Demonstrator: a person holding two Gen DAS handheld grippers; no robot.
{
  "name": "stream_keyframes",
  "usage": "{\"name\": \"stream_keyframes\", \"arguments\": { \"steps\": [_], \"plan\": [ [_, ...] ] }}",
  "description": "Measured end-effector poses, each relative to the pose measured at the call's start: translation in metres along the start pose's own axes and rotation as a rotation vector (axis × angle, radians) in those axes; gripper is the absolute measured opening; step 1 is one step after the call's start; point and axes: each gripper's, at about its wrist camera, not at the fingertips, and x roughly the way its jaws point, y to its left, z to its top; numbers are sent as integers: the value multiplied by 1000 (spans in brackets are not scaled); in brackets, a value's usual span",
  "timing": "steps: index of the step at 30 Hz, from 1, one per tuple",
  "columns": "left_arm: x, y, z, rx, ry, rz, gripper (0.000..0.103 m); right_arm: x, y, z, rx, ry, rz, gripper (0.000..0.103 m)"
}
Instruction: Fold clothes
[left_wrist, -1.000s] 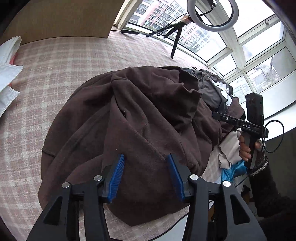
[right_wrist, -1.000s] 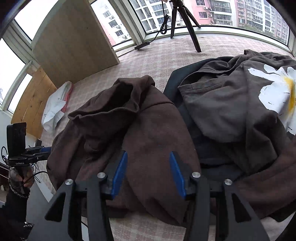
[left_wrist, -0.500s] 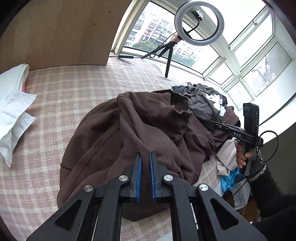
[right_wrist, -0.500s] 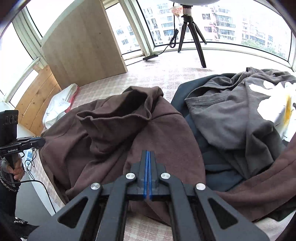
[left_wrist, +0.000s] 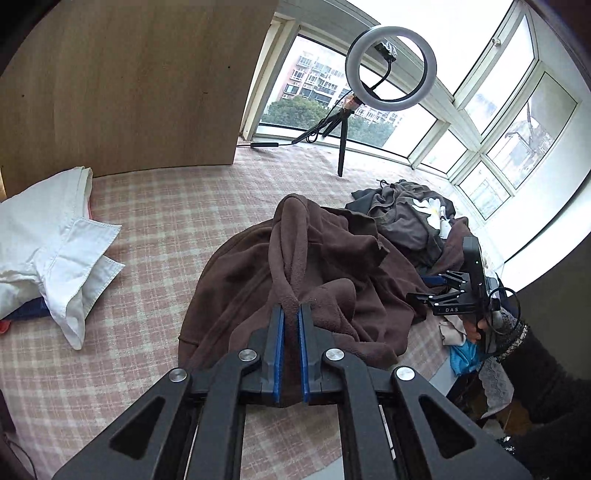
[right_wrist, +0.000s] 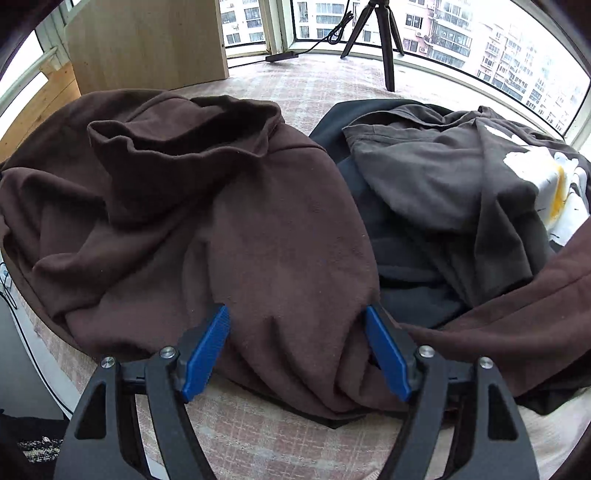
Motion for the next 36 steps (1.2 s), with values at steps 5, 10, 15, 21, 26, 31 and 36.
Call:
{"name": "stream_keyframes", "arguments": {
  "steps": [5, 10, 15, 21, 26, 31, 36],
  "plan": [
    [-6, 0, 2, -15, -15, -5, 6, -25, 3, 6, 64, -103, -7, 6],
    [-53, -20, 26, 59, -102, 2, 5, -142, -1, 28, 103, -400, -27, 5],
    [-127, -29, 48, 119, -223, 23, 5, -268, -2, 42, 129, -674, -74, 5],
    [-217, -8, 49, 96, -329, 72, 4, -368, -1, 17, 145, -826, -65, 5],
    [-191, 30, 29, 43, -242, 165, 4, -333, -14, 9, 205, -727, -124, 5],
    [-79, 64, -2, 45, 10, 360, 9, -191, -43, 8, 227, -304, -232, 7],
    [-36, 64, -34, 72, 100, 419, 5, -127, -33, -14, 226, -139, -201, 11]
  ]
}}
